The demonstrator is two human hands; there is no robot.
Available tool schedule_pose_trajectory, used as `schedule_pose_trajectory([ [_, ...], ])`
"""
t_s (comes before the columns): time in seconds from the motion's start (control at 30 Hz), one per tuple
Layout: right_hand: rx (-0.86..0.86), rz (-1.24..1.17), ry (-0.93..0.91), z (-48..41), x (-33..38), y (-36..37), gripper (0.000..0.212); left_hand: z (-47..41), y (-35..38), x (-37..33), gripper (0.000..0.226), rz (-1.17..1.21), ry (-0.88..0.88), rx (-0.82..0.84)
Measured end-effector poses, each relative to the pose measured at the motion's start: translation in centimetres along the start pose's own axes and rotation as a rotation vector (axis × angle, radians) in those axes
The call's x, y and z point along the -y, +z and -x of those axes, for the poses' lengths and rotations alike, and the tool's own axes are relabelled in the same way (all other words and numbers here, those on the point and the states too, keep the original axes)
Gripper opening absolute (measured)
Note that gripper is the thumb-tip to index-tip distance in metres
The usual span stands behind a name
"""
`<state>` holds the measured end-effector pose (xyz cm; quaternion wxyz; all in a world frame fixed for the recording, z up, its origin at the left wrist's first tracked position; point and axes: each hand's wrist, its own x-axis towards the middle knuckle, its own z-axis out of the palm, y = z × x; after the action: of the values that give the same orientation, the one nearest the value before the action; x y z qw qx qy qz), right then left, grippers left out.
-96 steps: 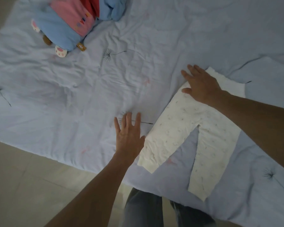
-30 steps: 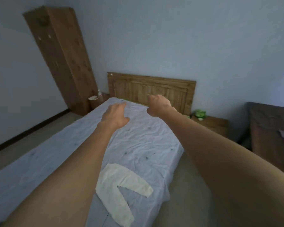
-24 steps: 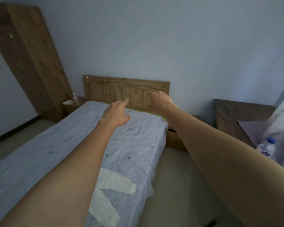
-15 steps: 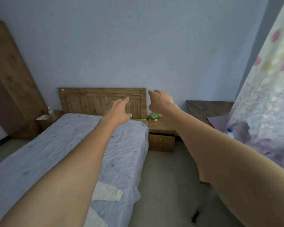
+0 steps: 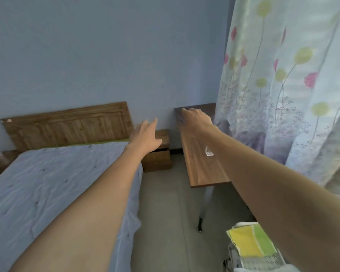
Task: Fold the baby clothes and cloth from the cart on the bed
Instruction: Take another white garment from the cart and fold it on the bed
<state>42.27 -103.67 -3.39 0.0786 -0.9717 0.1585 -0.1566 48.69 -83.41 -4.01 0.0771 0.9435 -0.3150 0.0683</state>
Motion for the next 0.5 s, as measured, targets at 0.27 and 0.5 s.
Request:
schedule_pose_trajectory([
  [0.27,-0.032,0.045,0.206,8.8,-11.0,-4.3,0.046,0.5,1.7,-11.7,0.092,0.016,0.205,0.014],
  [0.5,-0.089,0.134,0.407,15.5,-16.1,-7.6,0.07,1.4,2.3,-19.4,0.084,-0.001,0.384,-0.019],
])
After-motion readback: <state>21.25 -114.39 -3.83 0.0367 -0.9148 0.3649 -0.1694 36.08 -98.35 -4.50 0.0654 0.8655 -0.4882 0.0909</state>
